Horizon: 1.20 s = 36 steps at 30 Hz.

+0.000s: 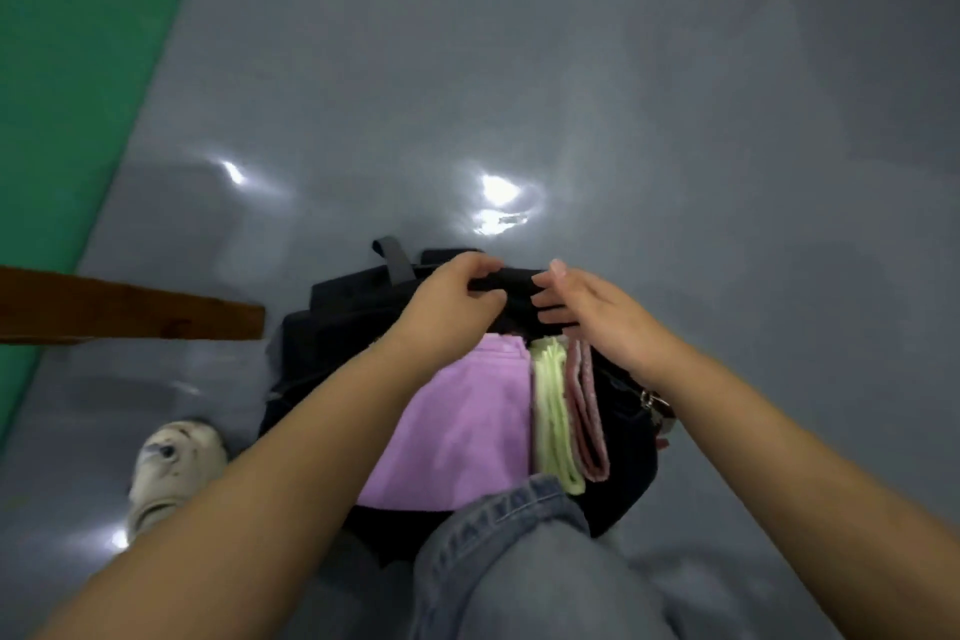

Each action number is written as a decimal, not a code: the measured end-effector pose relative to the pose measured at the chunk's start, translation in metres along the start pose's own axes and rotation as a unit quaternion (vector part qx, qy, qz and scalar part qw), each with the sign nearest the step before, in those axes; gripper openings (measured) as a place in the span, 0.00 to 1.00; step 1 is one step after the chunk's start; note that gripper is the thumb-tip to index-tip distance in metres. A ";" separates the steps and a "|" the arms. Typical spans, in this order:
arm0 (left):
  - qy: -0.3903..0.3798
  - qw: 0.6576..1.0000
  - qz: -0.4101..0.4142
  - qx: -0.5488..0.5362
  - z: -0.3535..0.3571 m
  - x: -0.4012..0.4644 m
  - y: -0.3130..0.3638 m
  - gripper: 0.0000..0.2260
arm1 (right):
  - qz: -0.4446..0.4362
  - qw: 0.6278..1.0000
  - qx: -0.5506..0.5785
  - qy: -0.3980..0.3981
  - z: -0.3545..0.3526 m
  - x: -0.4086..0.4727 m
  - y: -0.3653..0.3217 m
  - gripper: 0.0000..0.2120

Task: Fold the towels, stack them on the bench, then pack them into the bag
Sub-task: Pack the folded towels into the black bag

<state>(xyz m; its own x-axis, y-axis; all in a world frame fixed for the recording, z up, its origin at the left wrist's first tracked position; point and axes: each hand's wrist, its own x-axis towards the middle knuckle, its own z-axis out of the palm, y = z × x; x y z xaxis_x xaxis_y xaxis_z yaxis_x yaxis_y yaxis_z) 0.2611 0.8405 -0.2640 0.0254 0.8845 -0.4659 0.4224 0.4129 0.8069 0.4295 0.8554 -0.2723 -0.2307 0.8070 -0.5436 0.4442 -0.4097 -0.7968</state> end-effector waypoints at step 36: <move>0.297 0.728 -0.056 -0.616 -0.387 -0.221 -0.045 0.43 | 0.072 0.917 0.310 -0.239 0.355 -0.045 -0.330 0.36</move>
<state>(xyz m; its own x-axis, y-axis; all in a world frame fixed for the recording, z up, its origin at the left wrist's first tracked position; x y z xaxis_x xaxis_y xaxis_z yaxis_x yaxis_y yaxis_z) -0.1143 0.7103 -0.0564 -0.4965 0.6175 -0.6101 -0.7503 0.0482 0.6593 -0.0143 0.8036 -0.0787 -0.6271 0.5070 -0.5913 -0.0429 -0.7804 -0.6238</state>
